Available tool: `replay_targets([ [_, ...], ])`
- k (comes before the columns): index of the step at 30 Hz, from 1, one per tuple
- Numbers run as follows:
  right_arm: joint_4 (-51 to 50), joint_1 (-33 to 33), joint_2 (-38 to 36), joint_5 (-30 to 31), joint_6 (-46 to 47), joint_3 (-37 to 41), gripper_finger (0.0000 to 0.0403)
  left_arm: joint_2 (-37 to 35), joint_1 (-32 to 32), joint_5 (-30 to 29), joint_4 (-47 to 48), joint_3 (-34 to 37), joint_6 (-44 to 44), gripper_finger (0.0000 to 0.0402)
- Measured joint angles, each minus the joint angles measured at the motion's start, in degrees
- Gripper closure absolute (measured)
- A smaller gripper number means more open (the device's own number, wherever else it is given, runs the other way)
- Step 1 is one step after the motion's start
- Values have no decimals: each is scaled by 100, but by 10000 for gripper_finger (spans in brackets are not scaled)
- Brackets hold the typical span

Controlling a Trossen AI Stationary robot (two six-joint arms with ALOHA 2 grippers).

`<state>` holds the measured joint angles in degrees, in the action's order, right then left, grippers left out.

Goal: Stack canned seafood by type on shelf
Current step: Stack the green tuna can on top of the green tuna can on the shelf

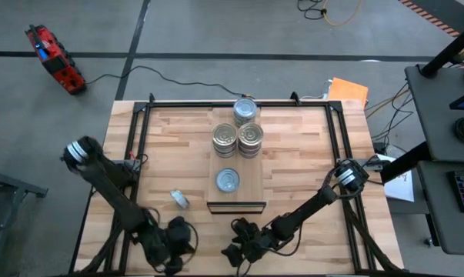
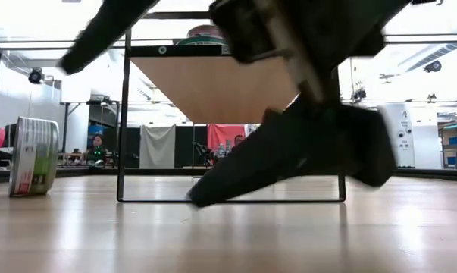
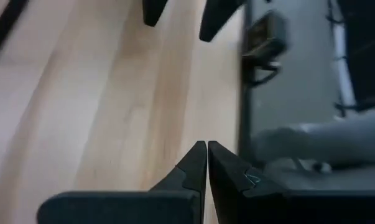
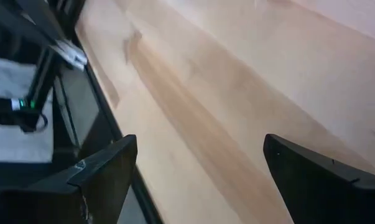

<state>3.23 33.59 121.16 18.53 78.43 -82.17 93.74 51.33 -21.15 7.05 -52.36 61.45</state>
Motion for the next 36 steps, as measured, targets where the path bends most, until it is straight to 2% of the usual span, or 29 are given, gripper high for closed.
replay_targets([
  [3, -686, 62, -283, -82, -15, 1, 69, -772, -60, 252, 632, 0, -39, 401],
  [7, -1856, 130, -778, -84, 148, 2, 81, -1884, -210, 201, 1785, 0, 745, 401],
  [10, -2476, 141, -1152, -65, 104, 2, 87, -2603, -350, 158, 2510, 0, 877, 401],
  [17, -3260, 128, -1832, 262, -463, 0, 90, -3622, -543, 238, 2988, -2, -1277, 396],
  [20, -3551, 126, -2042, 471, -732, 0, 85, -3751, -605, 429, 3490, -36, -2324, 394],
  [28, -3983, 21, -2296, 745, -1191, 0, 81, -3514, -660, 277, 4279, -129, -2288, 397],
  [36, -4324, -229, -2487, 652, -1631, 0, 99, -2944, -1095, 706, 4342, -245, -4010, 397],
])
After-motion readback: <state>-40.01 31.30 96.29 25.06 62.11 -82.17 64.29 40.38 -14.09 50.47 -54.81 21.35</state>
